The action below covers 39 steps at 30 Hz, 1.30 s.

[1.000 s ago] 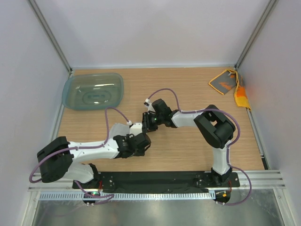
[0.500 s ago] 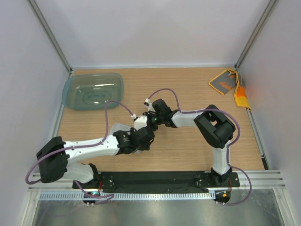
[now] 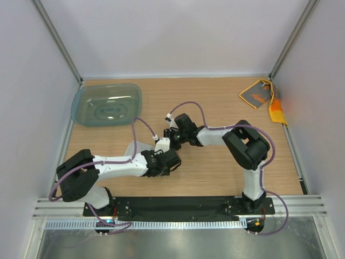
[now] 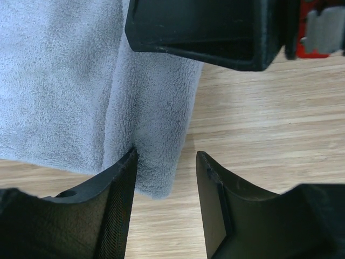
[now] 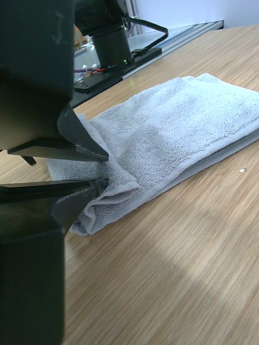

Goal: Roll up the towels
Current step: Roll the towel

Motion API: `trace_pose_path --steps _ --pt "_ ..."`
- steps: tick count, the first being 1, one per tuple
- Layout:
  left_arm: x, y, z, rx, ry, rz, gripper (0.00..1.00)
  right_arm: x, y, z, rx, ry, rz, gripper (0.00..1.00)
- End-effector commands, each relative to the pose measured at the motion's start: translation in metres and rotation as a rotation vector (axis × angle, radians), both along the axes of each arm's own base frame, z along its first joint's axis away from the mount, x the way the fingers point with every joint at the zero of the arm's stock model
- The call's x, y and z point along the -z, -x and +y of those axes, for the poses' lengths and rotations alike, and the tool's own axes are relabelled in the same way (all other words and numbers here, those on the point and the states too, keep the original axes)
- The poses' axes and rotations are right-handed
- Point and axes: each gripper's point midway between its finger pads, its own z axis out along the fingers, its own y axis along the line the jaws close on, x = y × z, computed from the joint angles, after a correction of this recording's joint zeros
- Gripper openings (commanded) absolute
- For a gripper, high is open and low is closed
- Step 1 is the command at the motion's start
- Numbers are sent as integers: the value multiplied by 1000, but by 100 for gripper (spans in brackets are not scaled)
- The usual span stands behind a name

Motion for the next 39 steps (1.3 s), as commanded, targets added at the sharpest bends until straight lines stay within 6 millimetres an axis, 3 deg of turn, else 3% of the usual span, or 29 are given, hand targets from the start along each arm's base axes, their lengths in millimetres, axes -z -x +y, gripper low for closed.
trace_pose_path --steps 1,12,20,24,27,30,33,39 --pt "12 9 15 -31 -31 23 49 14 3 -7 -9 42 15 27" --pt "21 30 34 -34 1 77 45 9 -8 -5 -6 35 16 27" --pt "47 46 48 1 -106 175 36 -8 -31 -7 -3 35 5 27" --pt "53 48 47 6 -135 203 36 -13 -38 -6 -8 40 -7 27" --pt "57 48 48 -3 -167 215 27 -17 -41 -7 -4 42 -11 27" --pt "57 46 51 -10 -198 214 9 -18 -45 -17 19 59 -19 27" --pt "50 40 45 -7 -196 197 4 -30 -55 -35 69 94 -80 27" --pt "26 33 4 47 -61 194 0 -63 -82 -94 249 248 -179 27"
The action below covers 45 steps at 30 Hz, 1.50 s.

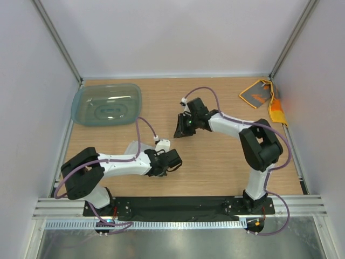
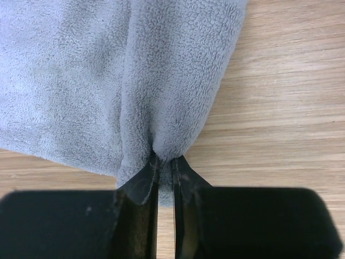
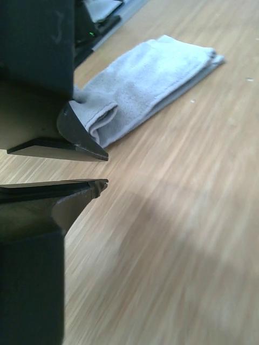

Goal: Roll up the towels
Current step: Roll the towel

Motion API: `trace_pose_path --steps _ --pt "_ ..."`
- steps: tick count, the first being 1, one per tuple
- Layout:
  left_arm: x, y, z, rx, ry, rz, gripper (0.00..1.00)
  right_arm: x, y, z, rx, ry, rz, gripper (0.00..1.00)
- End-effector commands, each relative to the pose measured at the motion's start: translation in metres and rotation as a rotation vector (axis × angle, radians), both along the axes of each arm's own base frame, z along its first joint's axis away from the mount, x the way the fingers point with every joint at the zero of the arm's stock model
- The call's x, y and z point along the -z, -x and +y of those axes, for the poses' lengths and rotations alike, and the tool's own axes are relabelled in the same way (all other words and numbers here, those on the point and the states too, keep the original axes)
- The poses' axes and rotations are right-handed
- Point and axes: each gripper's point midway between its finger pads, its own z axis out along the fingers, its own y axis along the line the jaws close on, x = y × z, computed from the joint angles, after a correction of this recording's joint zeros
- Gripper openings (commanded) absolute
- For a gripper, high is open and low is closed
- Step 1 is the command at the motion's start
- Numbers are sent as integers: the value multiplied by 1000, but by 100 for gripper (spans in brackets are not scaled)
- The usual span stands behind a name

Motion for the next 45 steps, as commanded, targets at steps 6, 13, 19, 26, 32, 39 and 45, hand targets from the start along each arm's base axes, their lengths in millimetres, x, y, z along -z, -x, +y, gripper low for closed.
trace_pose_path --steps 6,13,19,26,32,39,45 --pt "-9 24 -60 74 298 168 0 -55 -9 -65 205 145 -145 28" --pt "-38 27 -106 123 611 231 0 -67 23 -82 269 113 -120 28" --pt "-54 20 -112 91 809 261 0 -80 51 -95 278 76 -120 29" --pt "-49 11 -108 3 1041 352 0 -93 74 -92 245 -16 -103 34" --pt "-45 10 -104 -33 1112 412 0 -81 84 -94 239 -17 -79 34" --pt "-52 6 -101 -60 1133 406 0 -75 97 -80 186 -124 -41 38" --pt "-46 4 -89 -126 1152 402 0 -61 106 -63 170 -238 4 42"
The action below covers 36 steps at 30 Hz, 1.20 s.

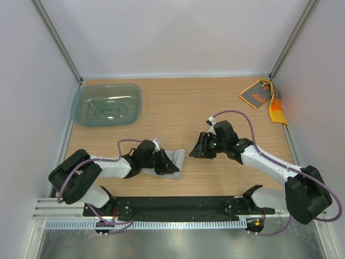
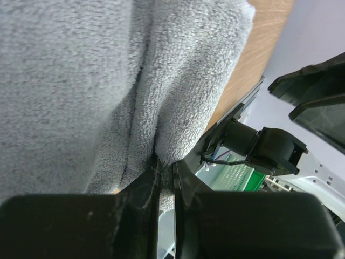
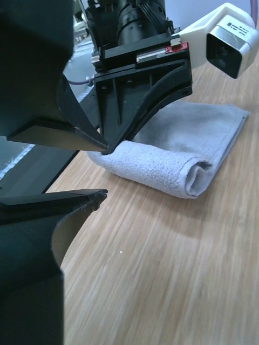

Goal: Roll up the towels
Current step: Roll the towel

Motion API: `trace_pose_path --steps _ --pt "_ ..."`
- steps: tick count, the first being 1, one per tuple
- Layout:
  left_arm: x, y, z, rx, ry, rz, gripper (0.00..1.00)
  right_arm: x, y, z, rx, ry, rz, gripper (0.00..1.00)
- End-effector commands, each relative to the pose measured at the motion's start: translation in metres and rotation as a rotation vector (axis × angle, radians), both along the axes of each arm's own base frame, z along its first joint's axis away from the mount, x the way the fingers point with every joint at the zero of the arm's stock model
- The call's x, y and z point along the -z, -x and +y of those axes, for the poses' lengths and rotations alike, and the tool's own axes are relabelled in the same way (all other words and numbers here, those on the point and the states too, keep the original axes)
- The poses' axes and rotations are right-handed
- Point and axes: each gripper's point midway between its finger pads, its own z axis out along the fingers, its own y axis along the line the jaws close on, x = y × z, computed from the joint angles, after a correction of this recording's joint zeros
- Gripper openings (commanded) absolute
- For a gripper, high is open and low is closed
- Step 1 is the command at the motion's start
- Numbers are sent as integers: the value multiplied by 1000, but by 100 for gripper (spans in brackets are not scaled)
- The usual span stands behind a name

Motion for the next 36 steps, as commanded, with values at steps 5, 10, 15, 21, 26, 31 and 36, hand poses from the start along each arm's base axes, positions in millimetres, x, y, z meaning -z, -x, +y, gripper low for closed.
trace_pose_path --steps 5,10,15,21,26,31,36 --pt "-6 -2 11 -53 81 12 0 -2 1 29 -47 -121 -14 42" --pt "-7 -2 14 -71 123 21 0 7 2 43 -77 -107 -28 43" --pt "-10 -2 15 -77 174 24 0 31 5 56 -98 -60 -6 44" --pt "-13 -2 16 -91 239 25 0 47 6 72 -113 -75 -8 44" --pt "-8 1 17 -87 250 47 0 55 7 83 -120 -118 -3 49" --pt "-8 2 16 -77 270 59 0 61 6 93 -124 -150 -4 52" --pt "-11 2 13 -65 295 61 0 67 10 101 -137 -213 9 53"
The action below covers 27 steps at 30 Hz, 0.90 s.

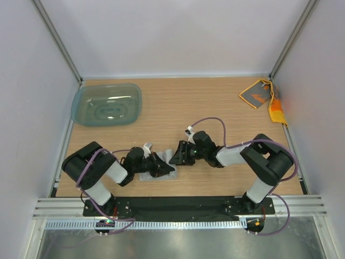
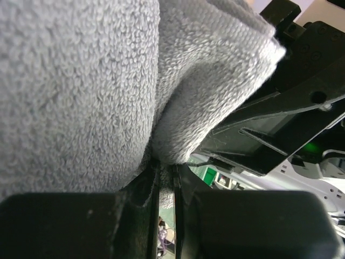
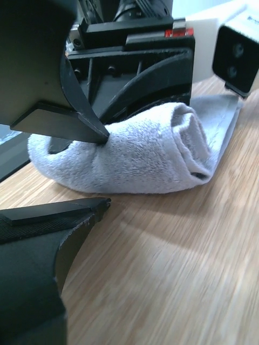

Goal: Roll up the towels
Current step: Roll the towel

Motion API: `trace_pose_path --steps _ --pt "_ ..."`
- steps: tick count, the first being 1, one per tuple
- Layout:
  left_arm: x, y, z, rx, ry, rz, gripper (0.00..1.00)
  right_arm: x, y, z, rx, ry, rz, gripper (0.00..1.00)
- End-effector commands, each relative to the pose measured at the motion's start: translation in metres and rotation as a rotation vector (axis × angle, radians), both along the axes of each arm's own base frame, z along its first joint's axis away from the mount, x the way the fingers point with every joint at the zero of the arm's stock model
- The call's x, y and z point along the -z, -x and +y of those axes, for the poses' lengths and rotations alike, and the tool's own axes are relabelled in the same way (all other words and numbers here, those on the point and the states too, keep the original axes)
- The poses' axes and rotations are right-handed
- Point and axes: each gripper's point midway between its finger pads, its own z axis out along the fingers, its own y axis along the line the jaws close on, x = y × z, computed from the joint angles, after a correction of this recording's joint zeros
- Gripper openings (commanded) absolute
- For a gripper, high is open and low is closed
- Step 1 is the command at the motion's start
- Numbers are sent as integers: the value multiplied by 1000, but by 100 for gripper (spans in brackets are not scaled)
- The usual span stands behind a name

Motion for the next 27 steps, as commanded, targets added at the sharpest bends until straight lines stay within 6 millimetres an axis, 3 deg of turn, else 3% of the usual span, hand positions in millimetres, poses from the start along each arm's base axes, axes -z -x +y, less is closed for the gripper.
trace_pose_path --steps 1,7,11,16,22,27 --pt "-23 5 -11 65 102 -45 0 -3 -1 15 -8 -82 -34 54" --pt "-23 7 -13 91 112 -45 0 5 9 22 -27 -142 -4 50" --pt "-22 7 -14 99 118 -39 0 9 11 22 -24 -143 1 33" --pt "-25 8 -16 117 129 -49 1 15 7 12 9 -67 -20 18" --pt "-26 9 -17 136 118 -58 18 19 -3 -13 78 130 -37 10" --pt "-28 10 -18 150 109 -66 27 27 -11 -56 204 377 -33 8"
